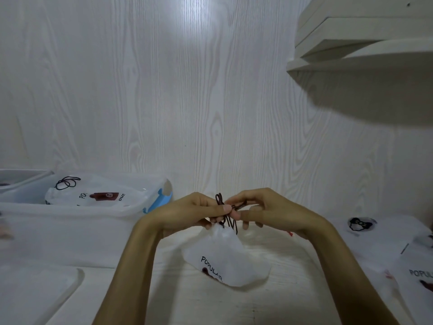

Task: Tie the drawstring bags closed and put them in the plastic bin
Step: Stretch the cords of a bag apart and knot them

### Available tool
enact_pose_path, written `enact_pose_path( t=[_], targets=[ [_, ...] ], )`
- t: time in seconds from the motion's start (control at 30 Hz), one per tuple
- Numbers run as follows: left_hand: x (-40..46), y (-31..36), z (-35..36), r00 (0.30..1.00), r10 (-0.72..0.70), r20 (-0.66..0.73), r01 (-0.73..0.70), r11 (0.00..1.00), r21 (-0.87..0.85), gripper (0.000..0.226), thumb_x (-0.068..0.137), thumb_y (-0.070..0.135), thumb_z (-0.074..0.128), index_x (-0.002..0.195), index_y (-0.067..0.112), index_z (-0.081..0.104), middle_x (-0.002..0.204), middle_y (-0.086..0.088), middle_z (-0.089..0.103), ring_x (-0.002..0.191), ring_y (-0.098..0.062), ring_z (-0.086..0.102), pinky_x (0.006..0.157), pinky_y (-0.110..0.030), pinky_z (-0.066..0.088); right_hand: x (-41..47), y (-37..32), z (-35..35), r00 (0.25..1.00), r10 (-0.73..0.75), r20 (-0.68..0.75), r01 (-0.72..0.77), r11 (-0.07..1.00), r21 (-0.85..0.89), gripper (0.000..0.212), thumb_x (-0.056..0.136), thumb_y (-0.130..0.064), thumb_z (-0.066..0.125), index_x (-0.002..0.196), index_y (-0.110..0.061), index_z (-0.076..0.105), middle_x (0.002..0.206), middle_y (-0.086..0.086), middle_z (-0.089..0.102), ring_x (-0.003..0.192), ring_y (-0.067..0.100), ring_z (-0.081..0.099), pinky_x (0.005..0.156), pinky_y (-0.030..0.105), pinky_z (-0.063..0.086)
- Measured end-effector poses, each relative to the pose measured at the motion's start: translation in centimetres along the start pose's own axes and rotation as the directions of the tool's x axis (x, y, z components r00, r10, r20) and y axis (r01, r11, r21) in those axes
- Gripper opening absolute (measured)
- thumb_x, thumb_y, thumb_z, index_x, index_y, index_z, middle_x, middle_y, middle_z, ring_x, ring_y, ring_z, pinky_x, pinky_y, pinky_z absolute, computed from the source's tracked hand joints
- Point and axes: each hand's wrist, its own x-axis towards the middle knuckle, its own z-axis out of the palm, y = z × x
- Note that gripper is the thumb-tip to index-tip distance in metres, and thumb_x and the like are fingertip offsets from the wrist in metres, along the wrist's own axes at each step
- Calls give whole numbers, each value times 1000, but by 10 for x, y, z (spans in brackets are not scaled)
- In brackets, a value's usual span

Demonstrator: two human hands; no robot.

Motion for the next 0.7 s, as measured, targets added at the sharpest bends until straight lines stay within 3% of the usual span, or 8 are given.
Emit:
enact_pose_path(
  t=[0.13,0.2,0.33,0.4,0.47,0.53,0.6,0.7],
  targets=[
    [-2,-1,-2,1000,-14,0,14,999,-40,32,89,29,56,65,19,74,92,2,70,91,-6,60,76,-16,50,2,2,8,999,36,17,-35,999,-40,23,89,-37,60,100,-20,72,81,-14,68,65,-4,57,62,9,38],
    [-2,-3,-3,997,-59,-41,58,998,-40,30,88,32,58,74,14,77,83,-2,61,86,-9,56,73,-16,50,2,3,5,997,74,-29,-73,997,21,21,91,-30,59,98,-15,72,70,-14,68,62,-3,56,60,12,37],
    [3,-6,-7,978,-141,-157,124,986,-115,23,92,32,57,95,20,77,68,6,52,69,-4,50,63,-13,47,0,1,-2,990,127,-61,-109,964,244,20,98,-18,47,92,-9,64,77,1,66,64,7,57,63,20,43],
    [5,-6,-5,962,-172,-212,136,975,-176,22,90,33,60,90,21,78,64,8,52,64,-3,50,60,-12,47,-1,-3,-2,989,130,-69,-108,959,262,20,98,-17,46,91,-9,62,66,-1,56,56,6,50,62,19,42],
    [7,-6,-4,943,-196,-269,141,968,-209,26,89,32,63,69,23,77,61,8,55,58,-1,52,54,-11,46,-3,-10,-2,984,147,-106,-128,978,164,23,96,-26,50,92,-10,67,59,-5,50,51,5,44,62,18,39],
    [7,-8,-5,934,-199,-296,133,964,-229,29,87,31,65,60,22,73,62,7,59,56,1,55,53,-11,47,-5,-18,1,974,162,-159,-155,986,55,33,90,-44,55,87,-15,71,57,-6,47,52,6,42,62,17,37],
    [6,-9,-5,941,-189,-280,115,958,-261,23,85,31,67,65,20,73,65,6,63,59,1,58,56,-12,49,-4,-23,4,958,146,-246,-155,988,-18,40,84,-55,56,83,-19,74,59,-8,50,57,5,45,63,17,39],
    [7,-8,-5,954,-171,-246,88,945,-316,15,80,29,71,79,15,77,79,1,71,72,-2,63,65,-12,52,-4,-25,7,939,84,-333,-142,978,-153,29,83,-45,65,90,-20,77,48,-22,57,50,-8,49,68,15,46]
  ],
)
